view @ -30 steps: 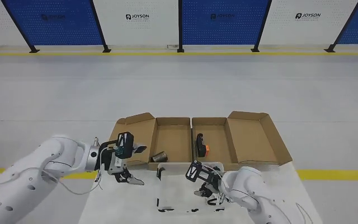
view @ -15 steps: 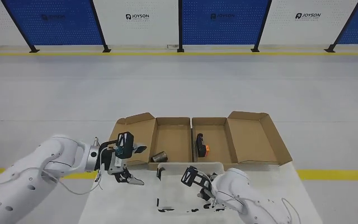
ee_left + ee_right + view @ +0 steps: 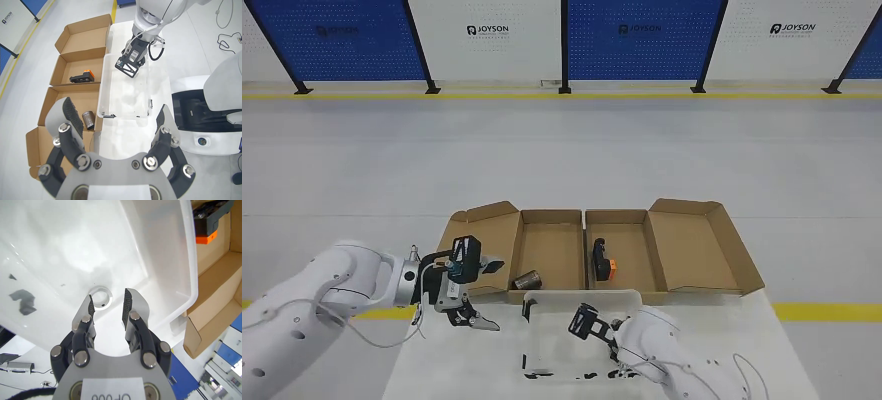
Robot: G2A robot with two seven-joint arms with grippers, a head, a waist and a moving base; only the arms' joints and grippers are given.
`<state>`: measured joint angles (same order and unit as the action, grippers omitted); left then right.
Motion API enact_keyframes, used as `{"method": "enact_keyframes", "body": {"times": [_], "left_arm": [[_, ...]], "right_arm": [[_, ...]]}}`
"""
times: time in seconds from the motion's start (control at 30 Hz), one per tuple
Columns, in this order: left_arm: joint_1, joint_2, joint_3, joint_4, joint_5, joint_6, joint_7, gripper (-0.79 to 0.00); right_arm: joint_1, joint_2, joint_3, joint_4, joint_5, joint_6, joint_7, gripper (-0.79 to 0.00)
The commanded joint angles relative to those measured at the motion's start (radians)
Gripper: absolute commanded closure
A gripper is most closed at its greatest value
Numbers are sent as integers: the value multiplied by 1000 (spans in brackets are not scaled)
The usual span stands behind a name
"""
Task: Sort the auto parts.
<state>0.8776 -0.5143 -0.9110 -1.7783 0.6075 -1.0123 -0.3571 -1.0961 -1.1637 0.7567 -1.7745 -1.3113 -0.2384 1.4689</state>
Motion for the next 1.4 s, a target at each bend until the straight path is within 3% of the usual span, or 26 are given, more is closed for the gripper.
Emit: {"method": "enact_keyframes", "body": {"times": [0.0,0.43,0.77,0.97,1.37], "left_arm": [[0,0,0,0,0,0,0,-785],[0,0,0,0,0,0,0,-785],[0,0,0,0,0,0,0,-785],[0,0,0,0,0,0,0,-785],[0,0,0,0,0,0,0,-785]], "right_arm": [[8,-5,-13,17,-8,5,11,-372],[69,-48,-93,126,-43,30,59,-357],[104,-80,-127,189,-27,21,-2,-339],[73,-71,-83,127,0,-6,-63,-314],[49,-63,-36,129,-15,-15,-31,-342]]}}
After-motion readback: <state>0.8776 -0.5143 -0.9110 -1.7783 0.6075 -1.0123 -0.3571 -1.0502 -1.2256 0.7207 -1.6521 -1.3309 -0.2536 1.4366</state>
